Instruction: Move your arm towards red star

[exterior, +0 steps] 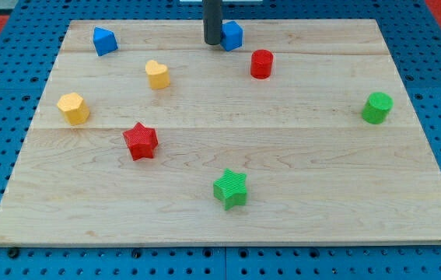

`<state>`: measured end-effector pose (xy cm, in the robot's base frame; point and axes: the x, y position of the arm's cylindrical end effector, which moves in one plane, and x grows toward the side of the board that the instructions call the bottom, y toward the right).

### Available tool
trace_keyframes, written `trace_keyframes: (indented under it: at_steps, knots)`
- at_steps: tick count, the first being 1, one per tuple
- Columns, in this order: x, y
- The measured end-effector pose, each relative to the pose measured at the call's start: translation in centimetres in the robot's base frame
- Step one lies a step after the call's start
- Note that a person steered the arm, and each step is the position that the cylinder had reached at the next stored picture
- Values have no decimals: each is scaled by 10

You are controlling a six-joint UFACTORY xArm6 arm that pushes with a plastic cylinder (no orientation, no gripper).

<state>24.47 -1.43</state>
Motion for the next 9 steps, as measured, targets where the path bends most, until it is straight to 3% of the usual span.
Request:
trace_keyframes:
  at_steps: [1, 3, 6, 9]
  knots:
    - [0, 6]
    - [45, 16]
    - [142, 71]
    - [157, 116]
